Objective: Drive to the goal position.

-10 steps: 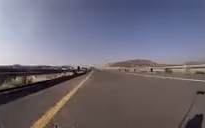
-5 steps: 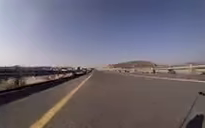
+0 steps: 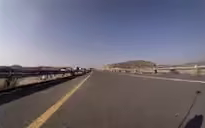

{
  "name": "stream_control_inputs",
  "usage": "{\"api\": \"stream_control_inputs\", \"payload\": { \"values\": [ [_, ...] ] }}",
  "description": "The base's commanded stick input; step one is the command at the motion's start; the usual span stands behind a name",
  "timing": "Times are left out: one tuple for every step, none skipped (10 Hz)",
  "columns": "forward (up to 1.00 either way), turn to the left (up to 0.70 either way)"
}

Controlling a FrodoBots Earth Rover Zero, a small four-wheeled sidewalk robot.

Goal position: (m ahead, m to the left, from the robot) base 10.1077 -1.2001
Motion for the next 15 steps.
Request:
{"api": "stream_control_inputs", "payload": {
  "values": [
    [0.85,0.00],
    [0.85,0.00],
    [0.85,0.00],
    [0.85,0.00],
    [0.85,0.00],
    [0.85,0.00],
    [0.85,0.00],
    [0.85,0.04],
    [0.85,0.21],
    [0.85,0.19],
    [0.85,0.09],
    [0.85,0.00],
    [0.85,0.00],
    [0.85,0.00],
    [0.85,0.00]
  ]
}}
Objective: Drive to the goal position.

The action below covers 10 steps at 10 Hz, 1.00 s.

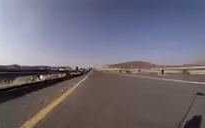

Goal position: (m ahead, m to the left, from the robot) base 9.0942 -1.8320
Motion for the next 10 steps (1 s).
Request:
{"api": "stream_control_inputs", "payload": {
  "values": [
    [0.85,0.00],
    [0.85,0.00],
    [0.85,0.00],
    [0.85,0.00],
    [0.85,0.00],
    [0.85,0.00],
    [0.85,0.00],
    [0.85,0.00],
    [0.85,0.00],
    [0.85,0.00]
  ]
}}
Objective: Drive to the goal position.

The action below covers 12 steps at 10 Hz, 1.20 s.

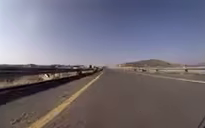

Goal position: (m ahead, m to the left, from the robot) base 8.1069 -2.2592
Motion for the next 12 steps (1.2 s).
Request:
{"api": "stream_control_inputs", "payload": {
  "values": [
    [0.85,0.00],
    [0.85,0.00],
    [0.85,0.00],
    [0.85,0.00],
    [0.85,0.00],
    [0.85,0.00],
    [0.85,0.00],
    [0.85,0.00],
    [0.85,0.00],
    [0.85,0.00],
    [0.85,0.00],
    [0.85,0.00]
  ]
}}
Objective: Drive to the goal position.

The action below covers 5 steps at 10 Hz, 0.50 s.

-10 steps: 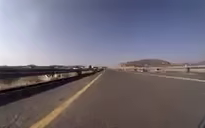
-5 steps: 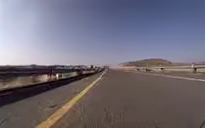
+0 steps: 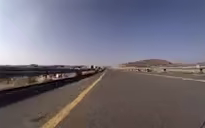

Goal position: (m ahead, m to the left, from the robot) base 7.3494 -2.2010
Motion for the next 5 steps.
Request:
{"api": "stream_control_inputs", "payload": {
  "values": [
    [0.85,0.00],
    [0.85,0.00],
    [0.85,0.00],
    [0.85,0.00],
    [0.85,0.00]
  ]
}}
